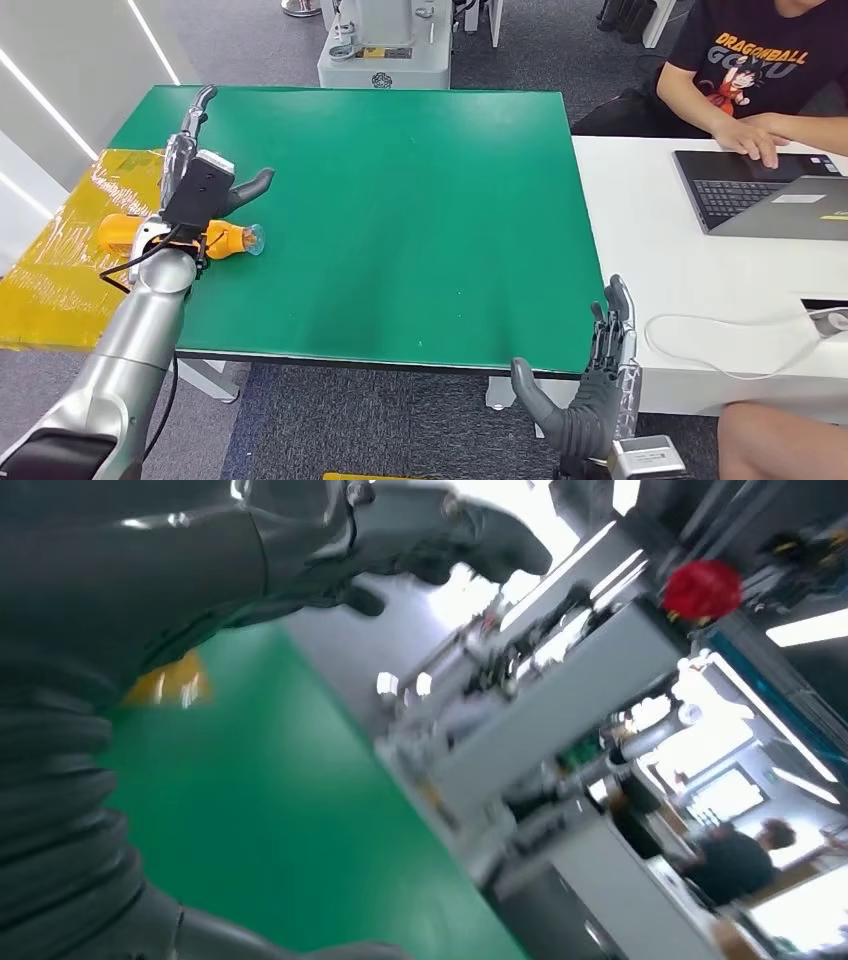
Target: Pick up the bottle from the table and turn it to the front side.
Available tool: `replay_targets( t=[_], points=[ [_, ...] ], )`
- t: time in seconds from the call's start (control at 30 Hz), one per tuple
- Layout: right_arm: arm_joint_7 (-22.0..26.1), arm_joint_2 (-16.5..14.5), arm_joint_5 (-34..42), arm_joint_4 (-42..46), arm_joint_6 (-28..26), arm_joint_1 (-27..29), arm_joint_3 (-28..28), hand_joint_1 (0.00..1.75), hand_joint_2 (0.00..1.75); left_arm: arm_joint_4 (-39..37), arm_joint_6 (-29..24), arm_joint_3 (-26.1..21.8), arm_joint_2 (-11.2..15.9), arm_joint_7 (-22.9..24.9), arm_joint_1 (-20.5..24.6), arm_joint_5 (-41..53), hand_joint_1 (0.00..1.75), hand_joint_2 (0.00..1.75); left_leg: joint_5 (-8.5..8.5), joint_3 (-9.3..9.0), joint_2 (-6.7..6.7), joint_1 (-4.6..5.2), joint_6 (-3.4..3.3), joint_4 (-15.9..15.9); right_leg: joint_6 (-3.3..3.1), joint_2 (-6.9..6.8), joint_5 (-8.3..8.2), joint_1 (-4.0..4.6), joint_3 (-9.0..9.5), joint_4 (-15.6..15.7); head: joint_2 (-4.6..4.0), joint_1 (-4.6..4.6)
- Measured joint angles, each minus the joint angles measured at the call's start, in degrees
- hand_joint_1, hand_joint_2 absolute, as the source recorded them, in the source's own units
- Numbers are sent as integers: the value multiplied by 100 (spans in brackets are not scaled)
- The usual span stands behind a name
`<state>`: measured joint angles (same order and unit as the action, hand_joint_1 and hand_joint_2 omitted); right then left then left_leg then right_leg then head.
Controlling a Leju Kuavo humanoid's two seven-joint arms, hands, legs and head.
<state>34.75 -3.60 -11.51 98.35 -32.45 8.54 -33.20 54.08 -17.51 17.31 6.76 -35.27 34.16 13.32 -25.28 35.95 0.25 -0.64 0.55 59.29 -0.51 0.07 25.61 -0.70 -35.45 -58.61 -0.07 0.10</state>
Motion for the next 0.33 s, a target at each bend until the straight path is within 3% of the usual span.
replay_targets(
  t=[0.1, 0.23, 0.33],
  points=[
    [39, 13, 8, -1, 0, 1, -5, 0, 175, 736, 43, -21, -361, -202, -694, -803, 0, 175, -4, -1, -1, 1, -1, -1, 2, 0, 2, -1, 3, 1, 0, 1],
    [2, 32, -15, 5, 234, 8, -10, 0, 175, 1922, -30, 97, -899, -213, -2012, -1790, 0, 175, -26, -4, 18, 2, -6, -2, 8, 22, 9, -1, 3, 5, 0, 0],
    [-4, 34, -28, 3, 417, 12, -28, 0, 175, 2488, -125, 162, -1101, -280, -2733, -2075, 0, 175, -35, -4, 18, 1, -10, -1, 16, 21, 19, -1, 3, 7, 0, 1]
  ],
)
